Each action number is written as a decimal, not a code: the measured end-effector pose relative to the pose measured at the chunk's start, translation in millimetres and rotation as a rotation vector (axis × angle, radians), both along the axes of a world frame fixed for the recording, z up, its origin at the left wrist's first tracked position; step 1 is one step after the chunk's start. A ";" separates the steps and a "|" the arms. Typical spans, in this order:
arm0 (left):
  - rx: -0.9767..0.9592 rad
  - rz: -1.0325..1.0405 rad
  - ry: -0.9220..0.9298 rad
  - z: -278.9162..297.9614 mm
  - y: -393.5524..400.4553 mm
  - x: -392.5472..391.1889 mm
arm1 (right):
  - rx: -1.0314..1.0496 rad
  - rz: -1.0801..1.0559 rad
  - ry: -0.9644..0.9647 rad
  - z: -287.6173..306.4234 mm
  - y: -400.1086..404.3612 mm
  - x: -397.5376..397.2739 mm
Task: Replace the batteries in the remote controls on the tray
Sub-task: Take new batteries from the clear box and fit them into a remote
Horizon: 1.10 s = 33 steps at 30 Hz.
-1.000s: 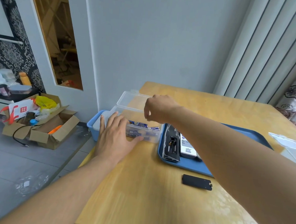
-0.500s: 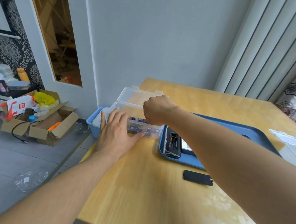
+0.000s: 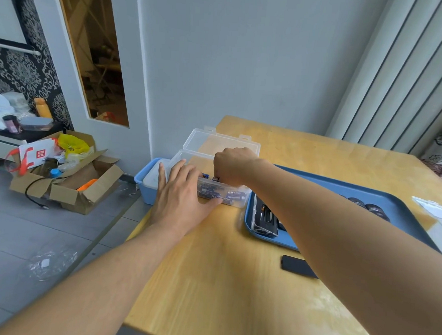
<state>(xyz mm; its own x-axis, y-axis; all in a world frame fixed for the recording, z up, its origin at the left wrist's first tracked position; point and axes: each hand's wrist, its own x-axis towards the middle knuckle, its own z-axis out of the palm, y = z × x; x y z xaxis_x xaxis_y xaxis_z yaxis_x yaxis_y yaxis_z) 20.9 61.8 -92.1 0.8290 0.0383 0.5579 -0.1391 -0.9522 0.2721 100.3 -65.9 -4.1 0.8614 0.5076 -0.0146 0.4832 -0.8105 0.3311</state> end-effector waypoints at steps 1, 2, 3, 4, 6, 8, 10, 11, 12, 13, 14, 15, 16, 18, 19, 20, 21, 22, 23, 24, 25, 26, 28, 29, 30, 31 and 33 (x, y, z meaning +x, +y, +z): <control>0.001 -0.002 0.006 0.0 0.0 -0.1 | -0.003 -0.002 0.004 0.9 0.0 -0.4; 0.001 -0.006 0.011 -0.1 0.1 0.1 | -0.011 -0.004 0.007 1.9 0.4 -0.8; -0.002 -0.010 0.013 0.1 0.3 0.2 | -0.021 -0.005 0.010 2.9 1.0 -1.3; -0.003 -0.013 0.015 0.1 0.1 0.7 | -0.035 -0.005 0.011 3.2 1.5 -2.1; -0.009 -0.018 0.013 0.4 0.3 0.9 | -0.056 0.007 0.013 4.6 2.8 -4.4; -0.020 -0.018 0.008 0.5 0.6 0.5 | -0.072 0.032 0.005 8.5 3.1 -7.6; -0.023 -0.014 0.014 1.7 -1.2 -1.6 | -0.022 0.041 -0.028 18.1 -0.8 -12.3; -0.034 -0.016 0.016 2.6 -2.5 -2.7 | 0.037 0.045 -0.051 25.2 -5.2 -14.9; -0.053 -0.021 0.018 2.8 -3.0 -2.9 | 0.116 0.047 -0.059 32.1 -11.1 -15.9; -0.075 -0.026 0.019 4.0 -4.8 -3.7 | 0.220 0.041 -0.046 38.2 -20.6 -17.0; -0.084 -0.032 0.012 4.7 -5.3 -3.9 | 0.370 0.026 0.003 41.6 -31.9 -17.9; -0.077 -0.036 -0.005 4.9 -4.3 -5.0 | 0.582 0.007 0.087 43.0 -44.5 -20.7; -0.060 -0.045 -0.039 4.3 -3.0 -6.2 | 0.828 -0.018 0.186 40.1 -58.0 -23.4; -0.018 -0.107 -0.165 6.8 -3.8 -9.9 | 1.297 -0.059 0.315 30.3 -91.0 -34.3; 0.004 -0.154 -0.243 7.7 -2.3 -12.2 | 1.502 -0.089 0.388 22.9 -104.4 -40.3; 0.032 -0.214 -0.314 9.7 -7.5 -16.3 | 1.684 -0.121 0.477 14.9 -121.0 -49.6; 0.051 -0.270 -0.342 12.6 -15.8 -22.9 | 1.844 -0.153 0.591 7.1 -134.7 -58.8; 0.058 -0.326 -0.338 15.9 -28.3 -30.3 | 1.980 -0.189 0.716 -0.2 -146.7 -66.8; 0.051 -0.372 -0.313 19.4 -43.0 -38.0 | 2.094 -0.235 0.830 -5.6 -155.4 -74.5; 0.041 -0.400 -0.271 24.0 -60.3 -45.6 | 2.188 -0.284 0.914 -10.2 -162.6 -79.8; 0.045 -0.391 -0.202 30.5 -81.4 -54.2 | 2.267 -0.323 0.969 -14.3 -170.5 -84.7; 0.073 -0.346 -0.105 37.9 -100.1 -60.9 | 2.328 -0.352 1.004 -18.0 -175.7 -87.3; 0.173 -0.196 0.121 50.3 -128.5 -63.6 | 2.406 -0.372 1.056 -23.4 -184.9 -90.6; 0.231 -0.117 0.223 55.1 -136.6 -60.9 | 2.421 -0.366 1.076 -24.8 -188.1 -91.9; 0.283 -0.050 0.314 59.4 -142.7 -56.6 | 2.422 -0.357 1.084 -25.3 -190.7 -92.8; 0.342 0.006 0.394 62.8 -147.9 -52.5 | 2.411 -0.347 1.089 -25.2 -193.4 -93.9; 0.448 0.088 0.516 66.7 -154.9 -46.6 | 2.379 -0.336 1.091 -23.8 -196.5 -96.4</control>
